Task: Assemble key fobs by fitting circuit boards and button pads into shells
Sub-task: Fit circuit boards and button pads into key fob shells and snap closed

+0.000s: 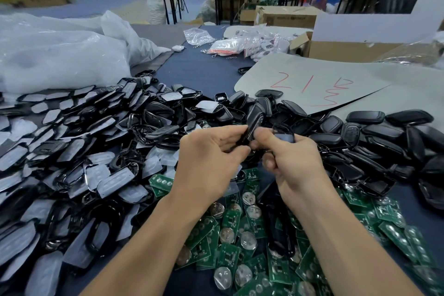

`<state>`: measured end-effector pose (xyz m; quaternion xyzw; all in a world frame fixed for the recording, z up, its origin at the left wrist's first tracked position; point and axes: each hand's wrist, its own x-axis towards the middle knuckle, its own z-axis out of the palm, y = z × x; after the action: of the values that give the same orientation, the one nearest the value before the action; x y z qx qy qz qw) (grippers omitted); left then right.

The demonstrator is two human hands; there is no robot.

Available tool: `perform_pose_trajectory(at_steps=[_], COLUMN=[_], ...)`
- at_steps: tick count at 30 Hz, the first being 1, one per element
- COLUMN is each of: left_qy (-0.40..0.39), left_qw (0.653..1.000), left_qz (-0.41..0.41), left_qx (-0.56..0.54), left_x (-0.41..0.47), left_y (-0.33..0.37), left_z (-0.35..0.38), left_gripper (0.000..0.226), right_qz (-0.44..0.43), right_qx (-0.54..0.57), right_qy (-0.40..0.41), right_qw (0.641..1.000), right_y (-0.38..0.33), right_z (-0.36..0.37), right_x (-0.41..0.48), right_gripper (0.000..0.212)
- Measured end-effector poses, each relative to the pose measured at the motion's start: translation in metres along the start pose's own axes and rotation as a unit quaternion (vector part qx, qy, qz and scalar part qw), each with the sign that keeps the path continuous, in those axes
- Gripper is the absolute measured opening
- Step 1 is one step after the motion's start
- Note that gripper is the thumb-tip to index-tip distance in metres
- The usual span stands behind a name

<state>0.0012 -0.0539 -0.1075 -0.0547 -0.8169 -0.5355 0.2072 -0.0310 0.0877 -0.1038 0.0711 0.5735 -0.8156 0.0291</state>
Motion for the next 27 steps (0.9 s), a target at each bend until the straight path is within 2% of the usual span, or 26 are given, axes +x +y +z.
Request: perform_pose_trajectory(at_steps=[2, 5, 8, 11, 13, 18, 20, 21, 23, 27], left_qy=[0.003, 0.025, 0.059, 0.086, 0.080, 0.047, 0.046, 0.048, 0.050, 0.044], left_qw=[1.000, 0.998, 0.994, 0.986, 0.989, 0.998, 0.997, 0.997, 0.998, 0.999], left_qz=[0.007, 0.026, 0.035, 0.046, 0.029, -0.043, -0.042, -0.035, -0.019, 0.002], left_qx=[0.020, 0.054, 0.087, 0.136, 0.119, -0.030, -0.050, -0.051, -0.035, 0.022], left_x=[-0.001, -0.003, -0.004, -0.005, -0.005, -0.001, 0.000, -0.001, -0.003, -0.005], left_y=[0.001, 0.002, 0.001, 0.001, 0.003, 0.006, 0.008, 0.009, 0.011, 0.012], left_z=[-0.001, 0.000, 0.000, 0.001, 0.001, -0.001, -0.002, -0.003, -0.004, -0.005], left_gripper=[0.046, 0.057, 0.050, 0.046, 0.044, 0.040, 0.040, 0.042, 0.047, 0.049], right_qz=[-0.007, -0.020, -0.017, -0.006, 0.004, 0.014, 0.005, 0.001, 0.002, -0.007], right_qx=[-0.010, -0.022, -0.023, -0.025, -0.012, 0.023, 0.025, 0.025, 0.017, 0.013], right_qy=[0.000, -0.012, -0.030, -0.044, -0.040, -0.026, -0.026, -0.030, -0.036, -0.038], right_qw=[1.000, 1.000, 0.999, 0.999, 0.999, 0.999, 0.999, 0.999, 0.999, 0.999], right_y=[0.001, 0.002, 0.004, 0.005, 0.005, 0.005, 0.004, 0.003, 0.003, 0.003], right_z=[0.000, 0.000, 0.000, -0.001, -0.001, -0.002, -0.003, -0.002, -0.001, 0.001], right_x=[0.000, -0.001, -0.001, -0.001, 0.000, 0.003, 0.003, 0.002, 0.001, -0.002], right_gripper=[0.023, 0.028, 0.015, 0.025, 0.027, 0.030, 0.017, 0.011, 0.024, 0.011])
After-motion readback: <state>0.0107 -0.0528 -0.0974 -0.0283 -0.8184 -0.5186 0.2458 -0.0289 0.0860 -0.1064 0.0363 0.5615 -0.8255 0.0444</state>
